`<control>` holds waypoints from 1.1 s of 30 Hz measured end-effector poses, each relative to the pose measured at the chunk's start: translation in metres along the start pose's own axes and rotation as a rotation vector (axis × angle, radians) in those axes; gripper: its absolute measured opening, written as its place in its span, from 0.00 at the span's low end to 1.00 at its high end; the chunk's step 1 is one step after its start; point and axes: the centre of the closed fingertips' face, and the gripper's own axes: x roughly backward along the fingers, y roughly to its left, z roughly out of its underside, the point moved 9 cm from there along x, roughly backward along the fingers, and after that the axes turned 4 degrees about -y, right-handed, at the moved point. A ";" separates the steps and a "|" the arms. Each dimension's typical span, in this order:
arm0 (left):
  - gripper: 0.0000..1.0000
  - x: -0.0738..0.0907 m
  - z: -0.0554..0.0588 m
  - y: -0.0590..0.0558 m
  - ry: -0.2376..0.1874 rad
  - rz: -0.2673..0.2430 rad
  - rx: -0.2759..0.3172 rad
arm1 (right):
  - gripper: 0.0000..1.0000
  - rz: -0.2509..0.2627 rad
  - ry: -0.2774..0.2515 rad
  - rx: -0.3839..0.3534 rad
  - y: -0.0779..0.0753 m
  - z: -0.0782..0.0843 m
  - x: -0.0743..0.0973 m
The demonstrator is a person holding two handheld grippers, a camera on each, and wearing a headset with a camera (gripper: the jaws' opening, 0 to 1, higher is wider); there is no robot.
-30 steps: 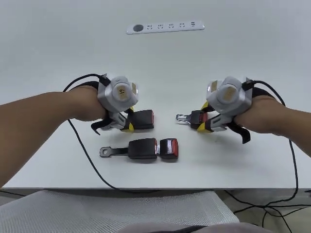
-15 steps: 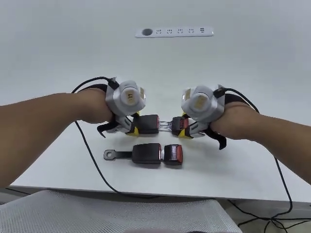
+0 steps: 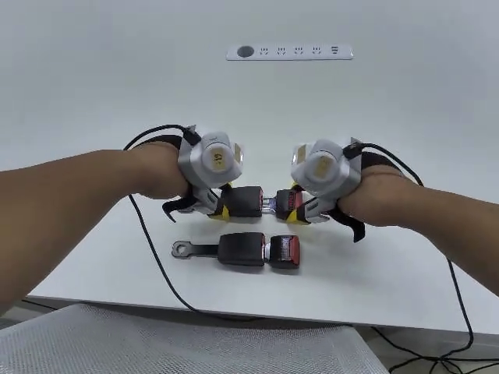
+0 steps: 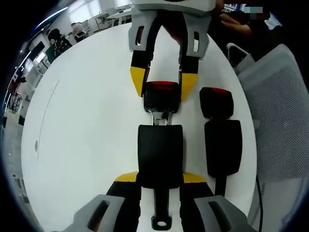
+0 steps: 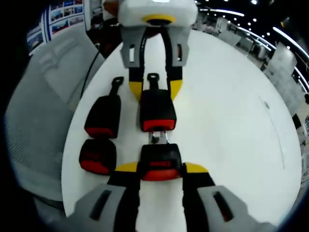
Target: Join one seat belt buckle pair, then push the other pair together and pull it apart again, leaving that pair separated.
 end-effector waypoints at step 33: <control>0.30 0.000 0.001 0.005 0.015 0.002 0.007 | 0.31 -0.004 -0.030 -0.024 -0.005 -0.014 -0.011</control>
